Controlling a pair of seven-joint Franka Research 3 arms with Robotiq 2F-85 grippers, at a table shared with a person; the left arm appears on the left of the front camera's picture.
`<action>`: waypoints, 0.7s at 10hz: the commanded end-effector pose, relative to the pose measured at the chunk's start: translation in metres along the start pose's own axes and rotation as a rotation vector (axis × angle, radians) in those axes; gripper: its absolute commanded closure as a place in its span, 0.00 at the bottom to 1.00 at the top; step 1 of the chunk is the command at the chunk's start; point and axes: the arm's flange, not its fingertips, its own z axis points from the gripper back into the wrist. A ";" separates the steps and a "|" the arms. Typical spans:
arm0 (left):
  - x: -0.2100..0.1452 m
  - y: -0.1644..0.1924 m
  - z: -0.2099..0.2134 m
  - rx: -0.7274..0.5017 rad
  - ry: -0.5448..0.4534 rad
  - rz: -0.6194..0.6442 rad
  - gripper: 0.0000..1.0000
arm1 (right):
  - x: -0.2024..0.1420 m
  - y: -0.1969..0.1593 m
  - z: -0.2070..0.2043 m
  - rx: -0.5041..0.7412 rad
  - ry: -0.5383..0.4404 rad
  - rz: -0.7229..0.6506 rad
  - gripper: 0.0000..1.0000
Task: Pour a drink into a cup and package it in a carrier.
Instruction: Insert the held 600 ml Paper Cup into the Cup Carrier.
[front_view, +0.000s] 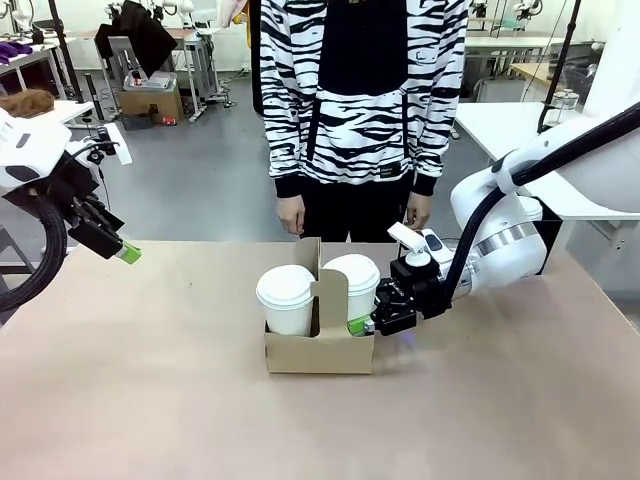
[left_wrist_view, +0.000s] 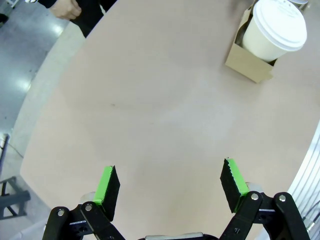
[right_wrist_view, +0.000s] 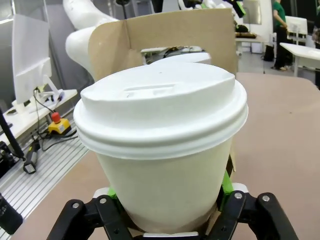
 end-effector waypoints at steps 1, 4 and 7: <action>-0.001 0.000 0.001 -0.009 -0.004 -0.005 0.00 | -0.002 -0.001 0.009 0.020 0.021 0.042 0.00; -0.001 0.000 0.001 -0.009 -0.004 -0.005 0.00 | 0.012 0.004 0.023 0.000 0.049 0.044 0.00; -0.001 0.000 0.001 -0.009 -0.004 -0.005 0.00 | 0.032 0.009 0.054 -0.073 0.064 0.058 0.00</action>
